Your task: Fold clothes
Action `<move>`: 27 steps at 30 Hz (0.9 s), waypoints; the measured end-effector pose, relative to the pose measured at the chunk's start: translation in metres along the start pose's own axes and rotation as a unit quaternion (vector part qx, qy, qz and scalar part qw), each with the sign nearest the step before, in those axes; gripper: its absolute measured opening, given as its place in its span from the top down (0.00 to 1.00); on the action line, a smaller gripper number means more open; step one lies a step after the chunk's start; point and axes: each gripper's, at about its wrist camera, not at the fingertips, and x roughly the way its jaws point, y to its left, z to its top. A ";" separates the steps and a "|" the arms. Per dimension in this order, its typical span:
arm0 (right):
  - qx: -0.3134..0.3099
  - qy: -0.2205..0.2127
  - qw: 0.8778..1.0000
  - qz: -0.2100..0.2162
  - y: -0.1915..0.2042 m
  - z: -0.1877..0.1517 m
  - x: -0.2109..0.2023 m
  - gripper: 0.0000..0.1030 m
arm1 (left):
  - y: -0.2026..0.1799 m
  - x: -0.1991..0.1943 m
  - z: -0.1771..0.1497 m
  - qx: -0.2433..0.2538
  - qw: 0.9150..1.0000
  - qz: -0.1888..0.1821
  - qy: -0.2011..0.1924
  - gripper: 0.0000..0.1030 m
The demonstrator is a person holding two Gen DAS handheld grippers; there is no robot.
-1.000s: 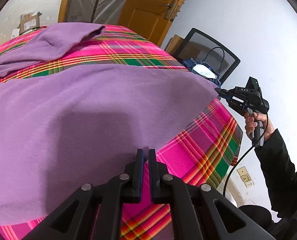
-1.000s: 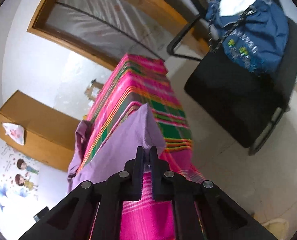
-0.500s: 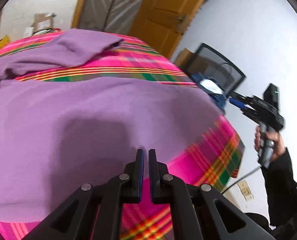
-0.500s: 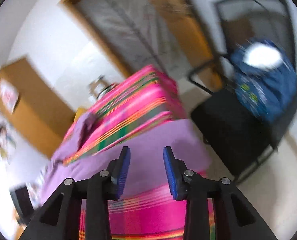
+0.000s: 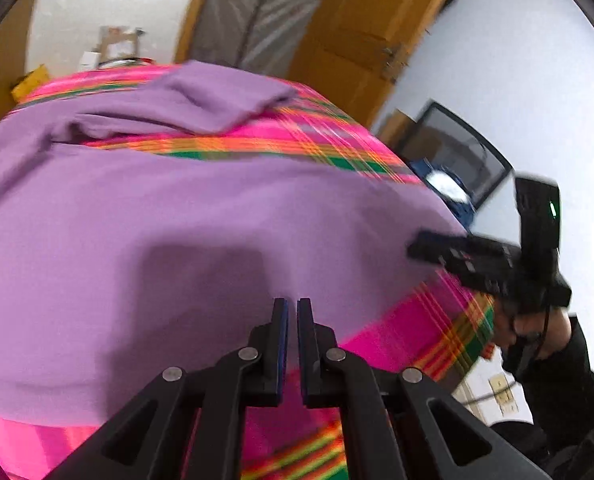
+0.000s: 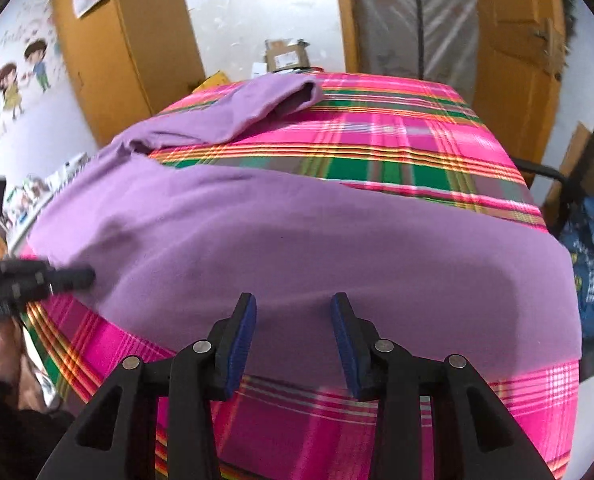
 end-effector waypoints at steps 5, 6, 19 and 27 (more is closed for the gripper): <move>-0.006 0.006 1.000 -0.006 0.009 0.004 0.003 0.61 | 0.043 -0.011 0.001 -0.048 0.998 0.039 -0.002 0.97; -0.004 0.006 1.000 -0.005 0.011 0.007 0.003 0.61 | 0.049 -0.017 0.004 -0.050 0.998 0.045 -0.006 0.97; -0.037 -0.009 0.998 0.042 0.072 0.060 0.028 0.61 | 0.160 -0.103 0.043 -0.095 0.983 0.136 -0.076 0.79; -0.070 -0.003 0.995 0.073 0.112 0.084 0.051 0.61 | 0.278 -0.135 0.047 -0.189 0.960 0.188 -0.088 0.72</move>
